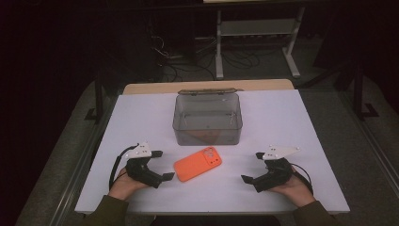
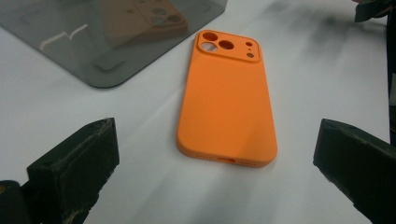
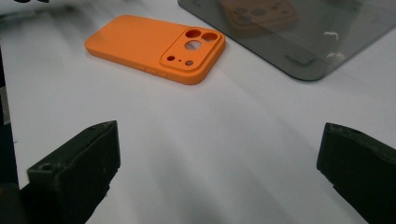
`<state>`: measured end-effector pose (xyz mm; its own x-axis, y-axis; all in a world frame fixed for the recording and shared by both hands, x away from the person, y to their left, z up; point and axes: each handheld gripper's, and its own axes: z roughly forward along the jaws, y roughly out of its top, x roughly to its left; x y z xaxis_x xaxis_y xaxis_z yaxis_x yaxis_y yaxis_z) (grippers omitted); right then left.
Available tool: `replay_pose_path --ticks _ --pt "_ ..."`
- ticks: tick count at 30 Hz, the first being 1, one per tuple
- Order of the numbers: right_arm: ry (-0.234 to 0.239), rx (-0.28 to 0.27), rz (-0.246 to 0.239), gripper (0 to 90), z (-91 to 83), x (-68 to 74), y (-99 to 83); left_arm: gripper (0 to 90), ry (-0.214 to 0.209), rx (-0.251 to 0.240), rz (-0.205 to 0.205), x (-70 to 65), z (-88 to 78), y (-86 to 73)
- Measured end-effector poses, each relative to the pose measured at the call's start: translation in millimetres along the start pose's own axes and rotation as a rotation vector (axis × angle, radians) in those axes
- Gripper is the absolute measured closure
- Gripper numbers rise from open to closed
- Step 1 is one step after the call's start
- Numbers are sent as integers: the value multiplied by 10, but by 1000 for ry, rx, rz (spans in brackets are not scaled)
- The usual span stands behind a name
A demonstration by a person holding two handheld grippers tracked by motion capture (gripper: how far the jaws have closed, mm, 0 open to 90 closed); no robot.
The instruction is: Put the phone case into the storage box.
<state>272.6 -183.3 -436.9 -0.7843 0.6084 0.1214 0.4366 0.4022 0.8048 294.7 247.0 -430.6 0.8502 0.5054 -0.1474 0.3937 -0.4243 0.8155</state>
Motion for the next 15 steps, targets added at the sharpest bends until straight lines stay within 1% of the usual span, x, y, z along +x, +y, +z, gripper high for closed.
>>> replay_pose_path --ticks 15 --pt "5 2 -1 0 12 -1 2 0 -7 -6 11 3 28 85"
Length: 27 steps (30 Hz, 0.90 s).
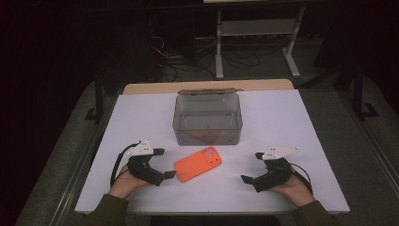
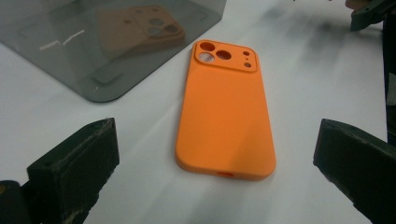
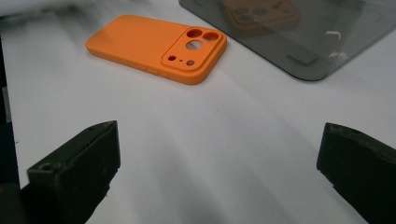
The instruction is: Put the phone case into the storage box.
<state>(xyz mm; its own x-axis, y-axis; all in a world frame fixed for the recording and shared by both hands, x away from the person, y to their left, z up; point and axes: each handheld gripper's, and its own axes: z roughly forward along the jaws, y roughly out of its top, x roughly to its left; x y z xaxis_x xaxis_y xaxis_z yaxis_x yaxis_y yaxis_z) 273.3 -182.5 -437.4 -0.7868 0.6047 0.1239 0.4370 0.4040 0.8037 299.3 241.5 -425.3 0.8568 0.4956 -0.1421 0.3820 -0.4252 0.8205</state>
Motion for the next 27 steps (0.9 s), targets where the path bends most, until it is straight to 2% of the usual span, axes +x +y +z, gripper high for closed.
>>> replay_pose_path --ticks 15,27 --pt "3 2 -2 0 7 -1 1 0 -9 -11 4 -2 46 87" --pt "0 6 3 0 13 -8 -1 0 -16 -14 21 7 124 220"
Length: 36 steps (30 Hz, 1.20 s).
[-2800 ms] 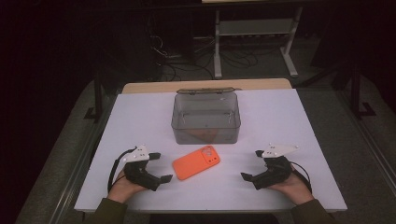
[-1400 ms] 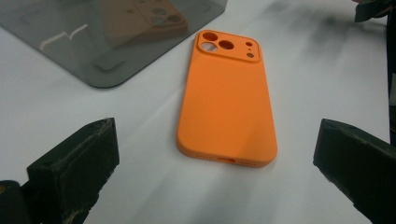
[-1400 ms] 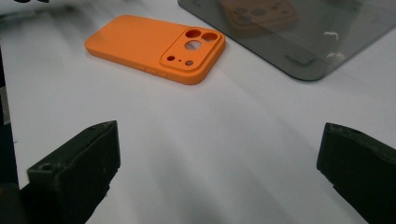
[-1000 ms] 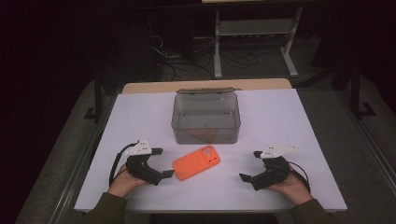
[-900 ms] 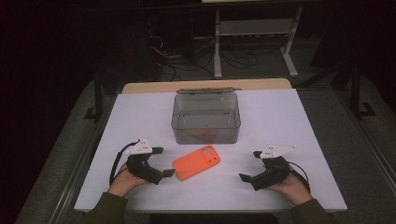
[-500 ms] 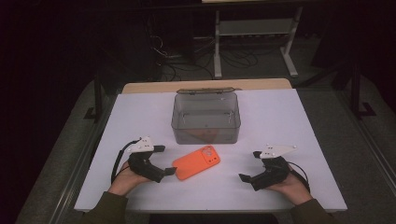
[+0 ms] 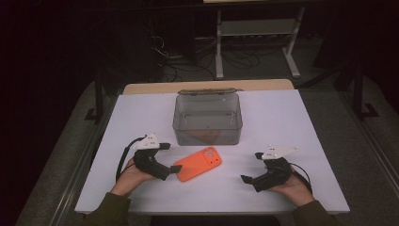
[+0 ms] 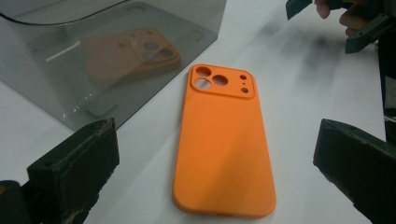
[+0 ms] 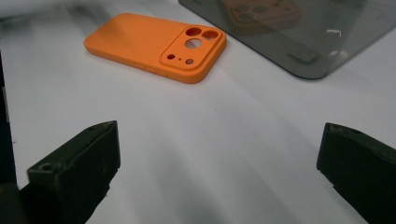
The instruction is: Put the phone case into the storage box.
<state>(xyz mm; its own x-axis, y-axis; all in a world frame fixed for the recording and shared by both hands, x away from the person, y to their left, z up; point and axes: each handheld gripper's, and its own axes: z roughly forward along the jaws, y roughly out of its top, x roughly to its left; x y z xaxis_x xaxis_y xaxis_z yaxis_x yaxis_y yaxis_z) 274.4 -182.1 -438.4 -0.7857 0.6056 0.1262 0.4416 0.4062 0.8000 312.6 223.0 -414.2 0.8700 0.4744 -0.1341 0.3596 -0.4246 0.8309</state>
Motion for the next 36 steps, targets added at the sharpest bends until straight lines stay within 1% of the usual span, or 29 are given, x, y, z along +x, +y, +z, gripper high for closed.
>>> replay_pose_path --ticks 10,23,30,36 --pt "0 0 2 0 7 0 1 0 0 0 11 15 29 74" --pt "-1 1 4 0 9 -4 1 0 -10 4 23 5 91 184" --pt "-2 -1 7 0 7 -3 2 0 -19 2 40 -14 157 274" --pt "-3 -1 8 0 3 -8 0 0 -27 7 46 -27 228 315"
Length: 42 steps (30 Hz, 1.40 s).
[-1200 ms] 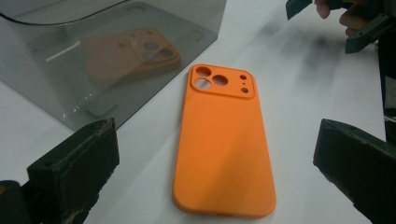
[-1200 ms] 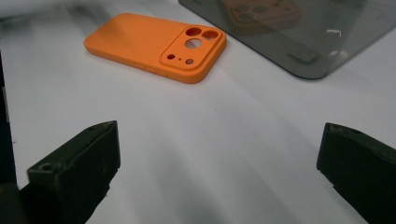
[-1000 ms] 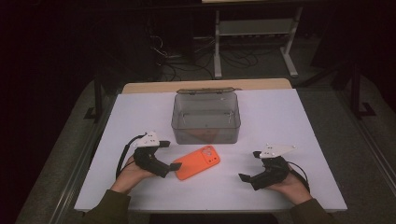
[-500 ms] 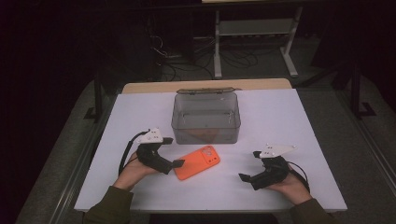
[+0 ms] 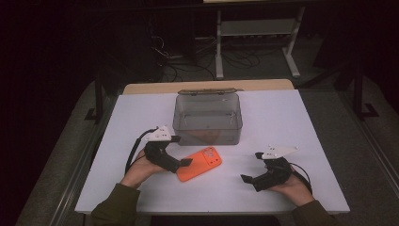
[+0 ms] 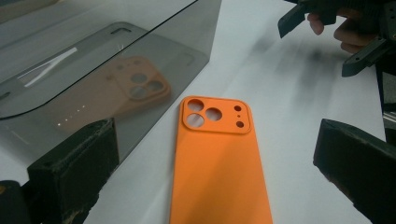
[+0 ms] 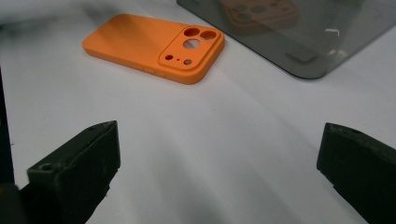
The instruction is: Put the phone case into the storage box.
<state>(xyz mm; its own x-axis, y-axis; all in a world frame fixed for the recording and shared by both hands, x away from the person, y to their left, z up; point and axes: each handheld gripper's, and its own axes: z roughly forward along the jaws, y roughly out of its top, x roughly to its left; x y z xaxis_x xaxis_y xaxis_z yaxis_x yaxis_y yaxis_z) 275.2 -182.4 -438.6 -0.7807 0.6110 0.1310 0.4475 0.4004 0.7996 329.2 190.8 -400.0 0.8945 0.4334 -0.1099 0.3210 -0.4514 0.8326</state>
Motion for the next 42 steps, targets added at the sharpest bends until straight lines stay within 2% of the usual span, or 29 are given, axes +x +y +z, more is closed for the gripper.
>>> replay_pose_path --ticks 17,24,29,42 --pt "0 1 2 0 -2 -4 -3 0 -24 52 32 -22 179 102" --pt "0 0 5 0 -5 -5 -5 0 -27 74 29 -11 204 95" --pt "0 2 2 0 -2 -7 -6 0 -22 124 34 -17 237 83" --pt "0 0 1 0 -6 -14 -9 0 -9 236 78 -63 308 139"
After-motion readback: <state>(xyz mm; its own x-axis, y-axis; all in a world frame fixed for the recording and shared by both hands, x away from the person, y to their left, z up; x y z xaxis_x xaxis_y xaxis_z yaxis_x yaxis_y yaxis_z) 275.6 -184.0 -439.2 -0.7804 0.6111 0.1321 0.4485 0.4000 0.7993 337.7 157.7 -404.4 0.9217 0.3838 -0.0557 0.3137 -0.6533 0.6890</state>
